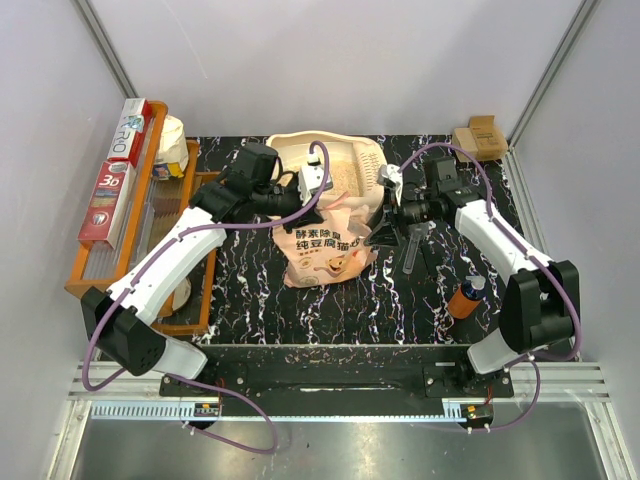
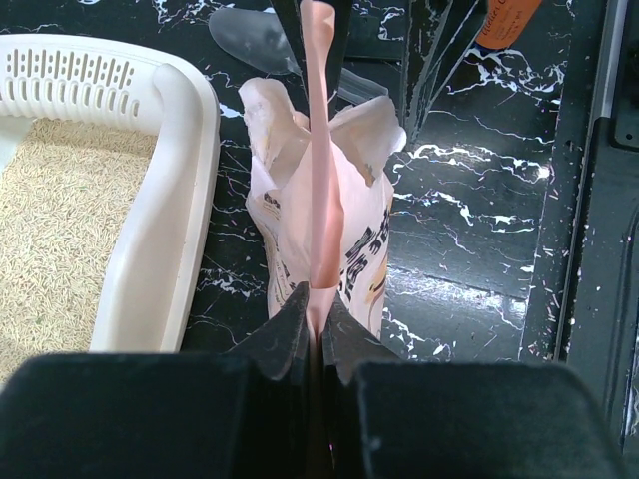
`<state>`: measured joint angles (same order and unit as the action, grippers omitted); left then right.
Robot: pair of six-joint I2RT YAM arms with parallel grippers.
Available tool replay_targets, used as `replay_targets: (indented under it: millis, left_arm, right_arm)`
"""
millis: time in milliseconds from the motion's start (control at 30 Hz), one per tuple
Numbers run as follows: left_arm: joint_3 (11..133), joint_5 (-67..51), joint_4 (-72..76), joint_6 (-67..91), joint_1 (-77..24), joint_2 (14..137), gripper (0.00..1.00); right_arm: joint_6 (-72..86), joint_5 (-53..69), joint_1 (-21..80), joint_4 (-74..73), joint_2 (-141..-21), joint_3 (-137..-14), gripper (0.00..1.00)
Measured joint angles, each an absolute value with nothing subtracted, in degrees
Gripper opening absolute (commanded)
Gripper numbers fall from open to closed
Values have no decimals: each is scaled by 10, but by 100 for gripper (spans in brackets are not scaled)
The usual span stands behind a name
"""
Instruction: Fill the litter box with clean litter
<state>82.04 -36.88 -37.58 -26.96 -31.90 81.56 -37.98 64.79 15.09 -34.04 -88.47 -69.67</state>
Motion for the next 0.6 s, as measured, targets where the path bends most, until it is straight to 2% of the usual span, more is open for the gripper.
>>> replay_targets:
  millis: [67,267,300,333,367,467,600]
  left_arm:
    - [821,-369,-376,-269,-319,816,0]
    - [824,-369,-376,-269,-319,820,0]
    - [824,-369,-376,-269,-319,820,0]
    - [825,-368,-376,-269,-319,820,1]
    - [825,-368,-376,-269,-319,820,15]
    - [837,-369,-382,-266,-318,822,43]
    - [890,-378,-390,-255,-316,822,52]
  right_arm:
    - [-376,646,155,-320,-884,-692,55]
    - [-315,631,163,-212,-877,-632,25]
    - [-307,628,164,-203,-877,-630,17]
    - [-301,626,165,-196,-877,-629,15]
    - [-296,624,165,-187,-877,-629,14]
    - [-280,619,166,-168,-877,-629,10]
    - [-267,607,166,-148,-874,-626,9]
